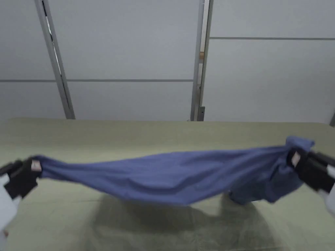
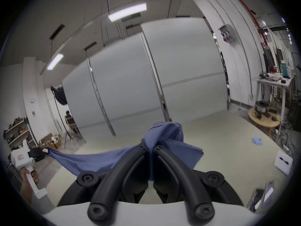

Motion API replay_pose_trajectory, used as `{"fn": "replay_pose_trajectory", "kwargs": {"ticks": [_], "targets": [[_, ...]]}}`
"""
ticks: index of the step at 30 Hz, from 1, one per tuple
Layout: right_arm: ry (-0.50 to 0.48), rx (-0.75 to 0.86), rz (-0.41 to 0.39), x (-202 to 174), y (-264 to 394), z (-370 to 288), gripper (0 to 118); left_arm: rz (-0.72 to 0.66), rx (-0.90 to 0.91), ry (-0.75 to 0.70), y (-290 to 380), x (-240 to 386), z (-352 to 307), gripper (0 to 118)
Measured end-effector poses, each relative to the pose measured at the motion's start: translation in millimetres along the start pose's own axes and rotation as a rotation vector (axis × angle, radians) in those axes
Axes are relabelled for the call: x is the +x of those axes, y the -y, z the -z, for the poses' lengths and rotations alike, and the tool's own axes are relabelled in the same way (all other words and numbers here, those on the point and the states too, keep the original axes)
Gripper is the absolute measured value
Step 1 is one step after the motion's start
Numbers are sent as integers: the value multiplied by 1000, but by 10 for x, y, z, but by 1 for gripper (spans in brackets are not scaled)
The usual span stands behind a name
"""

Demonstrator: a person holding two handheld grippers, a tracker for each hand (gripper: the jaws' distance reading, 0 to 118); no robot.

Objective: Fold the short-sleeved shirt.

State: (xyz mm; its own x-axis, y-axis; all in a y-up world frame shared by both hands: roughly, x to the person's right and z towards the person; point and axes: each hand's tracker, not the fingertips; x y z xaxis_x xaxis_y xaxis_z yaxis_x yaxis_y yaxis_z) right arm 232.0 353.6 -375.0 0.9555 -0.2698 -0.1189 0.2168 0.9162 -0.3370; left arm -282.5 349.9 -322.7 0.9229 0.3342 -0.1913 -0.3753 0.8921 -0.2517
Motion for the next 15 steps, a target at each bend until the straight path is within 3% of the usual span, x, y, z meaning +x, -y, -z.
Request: {"fn": "replay_pose_trajectory", "kwargs": {"ticks": [7, 15], "targets": [[84, -444, 89, 361, 1430, -286, 3, 52, -365, -133, 1214, -532, -445, 3], [230, -880, 205, 807, 2248, -242, 3, 79, -840, -288, 2147, -1040, -196, 3]]}}
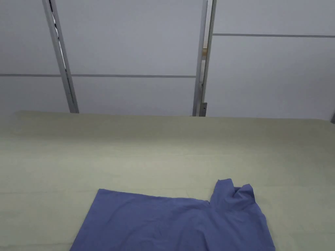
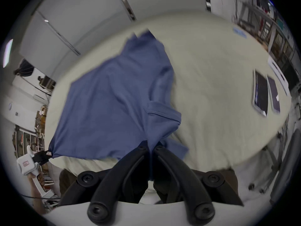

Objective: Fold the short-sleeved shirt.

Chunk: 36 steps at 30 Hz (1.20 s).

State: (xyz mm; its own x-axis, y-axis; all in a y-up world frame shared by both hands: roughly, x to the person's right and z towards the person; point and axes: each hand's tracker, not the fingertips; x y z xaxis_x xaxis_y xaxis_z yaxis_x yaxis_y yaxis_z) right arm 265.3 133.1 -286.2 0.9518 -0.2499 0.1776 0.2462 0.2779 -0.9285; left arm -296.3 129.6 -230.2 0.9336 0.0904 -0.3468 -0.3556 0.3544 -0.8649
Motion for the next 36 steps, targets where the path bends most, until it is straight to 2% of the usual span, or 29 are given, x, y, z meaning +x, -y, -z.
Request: {"fn": "replay_pose_trajectory", "kwargs": {"ticks": [2, 5, 6, 7, 8, 9, 10, 11, 14, 16, 18, 20, 21, 22, 23, 24, 25, 26, 28, 30, 32, 36], "targets": [[50, -76, 31, 88, -40, 204, 3, -12, -85, -26, -38, -54, 247, 3], [101, -161, 3, 127, -86, 471, 4, -11, -216, -36, -109, -83, 550, 3], [105, -156, 6, 124, -106, 523, 6, -10, -251, -37, -145, -104, 616, 3], [103, -154, 9, 135, -122, 534, 14, -12, -251, -25, -167, -119, 621, 7], [105, -154, 9, 126, -110, 473, 37, -18, -237, -23, -208, -146, 566, 26], [117, -127, 0, 123, -112, 393, 71, -29, -213, -30, -233, -162, 457, 59], [117, -69, -15, 120, -110, 295, 105, -26, -150, -55, -266, -186, 323, 101], [120, 18, -54, 111, -89, 122, 118, 0, -52, -71, -275, -190, 81, 118], [138, 397, -161, -60, -76, -610, 113, 46, 353, -62, -388, -95, -745, 118], [130, 643, -207, -267, -148, -1096, 113, 52, 599, -2, -506, 74, -1296, 118], [75, 896, -238, -487, -211, -1550, 113, 48, 857, 89, -575, 290, -1755, 113], [19, 1069, -245, -696, -252, -1862, 112, 17, 1045, 137, -585, 520, -2101, 108], [-19, 1143, -245, -780, -243, -2004, 107, -2, 1109, 133, -543, 624, -2200, 97], [-61, 1202, -238, -836, -205, -2080, 93, -15, 1146, 141, -502, 699, -2260, 77], [-80, 1245, -214, -904, -174, -2132, 38, 8, 1167, 176, -477, 754, -2271, 25], [-83, 1252, -186, -976, -175, -2094, 2, 53, 1172, 216, -418, 764, -2257, 0], [-94, 1262, -187, -981, -131, -2089, 2, 86, 1187, 242, -348, 755, -2248, 0], [-135, 1221, -236, -992, -131, -2061, 2, 121, 1136, 237, -329, 761, -2218, 0], [-72, 1184, -252, -1043, -154, -1913, 2, 122, 1013, 226, -463, 816, -2001, 0], [-76, 1108, -293, -1040, -205, -1759, 2, 91, 917, 273, -701, 764, -1806, 0], [-58, 1058, -288, -1022, -302, -1569, 2, 95, 844, 307, -1065, 767, -1495, 0], [-42, 961, -251, -991, -515, -1218, 2, 117, 681, 276, -2150, 967, -744, 0]]}}
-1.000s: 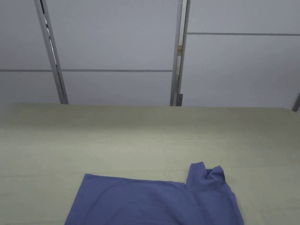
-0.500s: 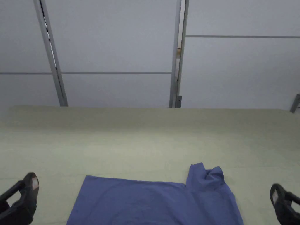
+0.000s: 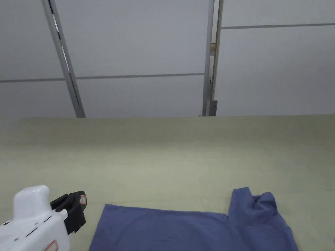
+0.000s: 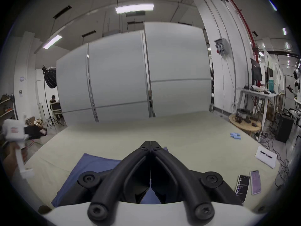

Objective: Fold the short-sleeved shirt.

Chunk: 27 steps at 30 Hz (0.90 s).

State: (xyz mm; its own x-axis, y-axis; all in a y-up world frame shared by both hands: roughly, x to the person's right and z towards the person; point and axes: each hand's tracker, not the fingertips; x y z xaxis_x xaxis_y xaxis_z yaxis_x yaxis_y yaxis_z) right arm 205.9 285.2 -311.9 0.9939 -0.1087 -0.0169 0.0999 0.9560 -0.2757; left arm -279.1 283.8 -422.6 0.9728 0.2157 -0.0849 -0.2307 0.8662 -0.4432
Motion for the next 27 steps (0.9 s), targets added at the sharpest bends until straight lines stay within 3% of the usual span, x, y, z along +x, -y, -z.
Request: {"fn": "replay_pose_trajectory", "kwargs": {"ticks": [1, 2, 3, 4, 6, 8, 11, 13, 14, 16, 17, 18, 19, 20, 21, 24, 26, 27], "targets": [[3, -23, 8, 8, 41, 85, 2, 6, -60, -22, -57, -36, 359, 4], [20, -47, 14, 11, 91, 178, 2, 18, -128, -37, -74, -97, 771, 41], [27, -76, 15, 21, 141, 273, 2, 21, -202, -77, -54, -158, 1156, 87], [28, -104, 18, 34, 183, 357, 2, 26, -277, -112, 3, -201, 1517, 118], [53, -155, 40, 74, 292, 535, 2, 16, -409, -135, 208, -346, 2133, 118], [69, -203, 60, 128, 389, 675, 2, -14, -514, -253, 563, -492, 2564, 117], [107, -255, 70, 216, 523, 884, 2, -36, -591, -301, 829, -564, 2965, 102], [129, -290, 77, 258, 607, 1022, 2, 23, -564, -377, 955, -451, 2987, 103], [138, -308, 80, 280, 639, 1115, 2, 64, -486, -366, 934, -334, 2939, 102], [154, -333, 93, 304, 681, 1311, 5, 72, -504, -362, 915, -324, 2880, 97], [154, -340, 96, 331, 687, 1457, 26, 76, -508, -340, 878, -315, 2831, 85], [150, -370, 103, 380, 689, 1650, 56, 95, -504, -328, 849, -278, 2764, 64], [142, -417, 110, 427, 710, 1878, 95, 127, -479, -303, 792, -331, 2723, 18], [145, -442, 121, 479, 770, 2110, 118, 118, -465, -258, 781, -326, 2631, 0], [155, -411, 106, 543, 855, 2323, 118, 107, -449, -246, 773, -289, 2541, 0], [173, -582, 95, 648, 1115, 3084, 118, 122, -438, -237, 765, -220, 2315, 0], [167, -774, 88, 657, 1400, 3556, 118, 129, -432, -230, 764, -205, 2212, 0], [197, -904, 31, 590, 1546, 3726, 118, 127, -436, -229, 774, -195, 2185, 0]]}}
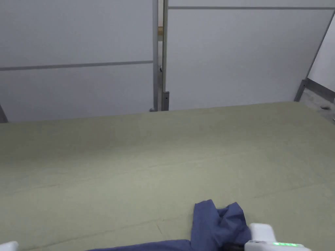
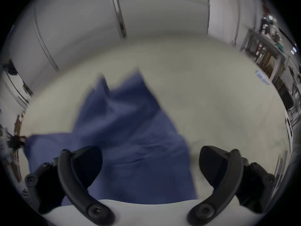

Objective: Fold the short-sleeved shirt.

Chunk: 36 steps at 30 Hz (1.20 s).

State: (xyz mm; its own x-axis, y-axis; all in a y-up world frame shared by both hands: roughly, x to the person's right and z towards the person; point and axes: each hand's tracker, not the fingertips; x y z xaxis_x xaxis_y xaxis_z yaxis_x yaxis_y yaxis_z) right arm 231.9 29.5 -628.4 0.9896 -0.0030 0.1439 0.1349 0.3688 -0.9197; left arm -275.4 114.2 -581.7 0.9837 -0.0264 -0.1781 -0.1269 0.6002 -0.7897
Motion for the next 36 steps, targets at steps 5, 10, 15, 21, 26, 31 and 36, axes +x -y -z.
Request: {"fn": "replay_pose_trajectory", "kwargs": {"ticks": [5, 10, 15, 21, 26, 31, 36], "targets": [[-25, 164, 38, -176, 76, -463, 41, -13, -17, 23, 150, 35, -170, 0], [-114, 375, 56, -80, 528, -1110, 4, -78, 97, 98, 347, 41, -780, 0], [-289, 799, 142, 39, 1286, -2477, 4, -112, 409, 121, 601, -77, -2065, 0], [-305, 1189, 132, 69, 2177, -3828, 4, -234, 881, 40, 1254, -179, -3540, 0], [-290, 1364, 136, 39, 2566, -4365, 4, -340, 1078, 10, 1646, -213, -4127, 0], [-325, 1440, 87, 40, 2483, -4592, 4, -344, 1127, 74, 1497, -301, -4346, 0], [-382, 1479, 44, -16, 1589, -4730, 4, -290, 1192, 119, 666, -324, -4265, 0]]}}
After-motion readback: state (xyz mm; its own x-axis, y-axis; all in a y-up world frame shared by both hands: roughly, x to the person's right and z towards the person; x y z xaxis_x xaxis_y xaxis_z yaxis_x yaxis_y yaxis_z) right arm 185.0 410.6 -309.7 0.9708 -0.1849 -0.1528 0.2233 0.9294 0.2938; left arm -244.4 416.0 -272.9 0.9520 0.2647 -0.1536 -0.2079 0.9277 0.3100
